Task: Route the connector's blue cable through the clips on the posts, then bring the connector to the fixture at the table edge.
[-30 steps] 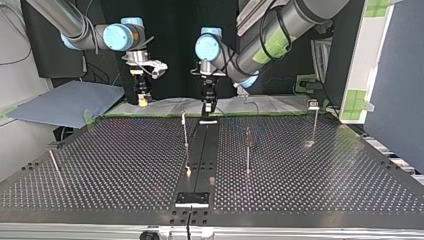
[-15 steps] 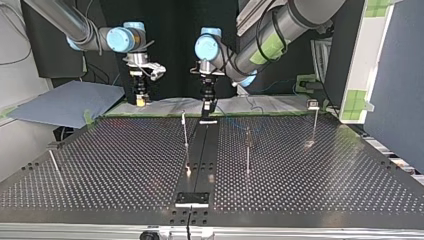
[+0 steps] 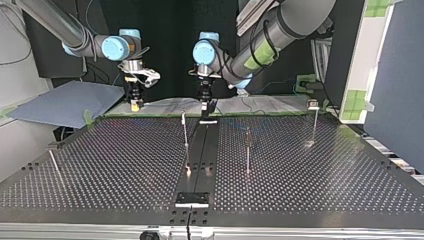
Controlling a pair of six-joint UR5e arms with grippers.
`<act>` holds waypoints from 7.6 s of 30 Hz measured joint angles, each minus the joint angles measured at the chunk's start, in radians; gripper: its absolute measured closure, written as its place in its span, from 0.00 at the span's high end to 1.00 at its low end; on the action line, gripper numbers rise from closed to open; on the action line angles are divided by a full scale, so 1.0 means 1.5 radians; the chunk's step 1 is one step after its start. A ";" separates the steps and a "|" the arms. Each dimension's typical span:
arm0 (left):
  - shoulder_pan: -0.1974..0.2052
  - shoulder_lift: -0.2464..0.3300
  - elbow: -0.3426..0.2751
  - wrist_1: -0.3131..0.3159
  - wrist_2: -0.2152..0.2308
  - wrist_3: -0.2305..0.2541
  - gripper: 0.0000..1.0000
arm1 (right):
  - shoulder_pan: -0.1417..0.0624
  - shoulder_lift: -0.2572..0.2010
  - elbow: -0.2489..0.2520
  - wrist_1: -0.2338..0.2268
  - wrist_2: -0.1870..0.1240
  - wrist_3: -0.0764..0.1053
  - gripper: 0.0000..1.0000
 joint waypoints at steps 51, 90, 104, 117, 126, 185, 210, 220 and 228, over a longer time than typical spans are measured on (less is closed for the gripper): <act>0.016 0.046 0.019 -0.044 0.028 -0.002 0.00 | -0.019 0.000 -0.025 0.021 -0.020 -0.008 0.00; 0.056 -0.009 0.114 -0.100 0.071 -0.024 0.05 | -0.031 0.001 -0.051 0.027 -0.019 -0.006 0.00; 0.062 -0.009 0.114 -0.105 0.072 -0.017 0.27 | -0.038 0.003 -0.065 0.041 -0.020 -0.006 0.00; 0.051 -0.008 0.114 -0.149 0.083 0.012 1.00 | -0.035 0.003 -0.065 0.043 -0.027 -0.005 0.00; 0.031 0.012 0.097 -0.199 0.087 0.022 1.00 | -0.034 0.003 -0.065 0.046 -0.027 -0.004 0.00; -0.033 0.110 -0.021 -0.170 0.081 0.007 1.00 | -0.037 0.004 -0.065 0.057 -0.039 0.000 0.00; -0.029 0.266 -0.176 -0.102 0.053 -0.121 1.00 | -0.041 0.003 -0.065 0.066 -0.040 -0.001 0.00; -0.032 0.327 -0.238 -0.081 0.030 -0.141 1.00 | -0.045 0.004 -0.065 0.067 -0.039 0.000 0.00; -0.036 0.374 -0.284 -0.085 0.028 -0.142 1.00 | -0.048 0.003 -0.065 0.071 -0.038 0.000 0.00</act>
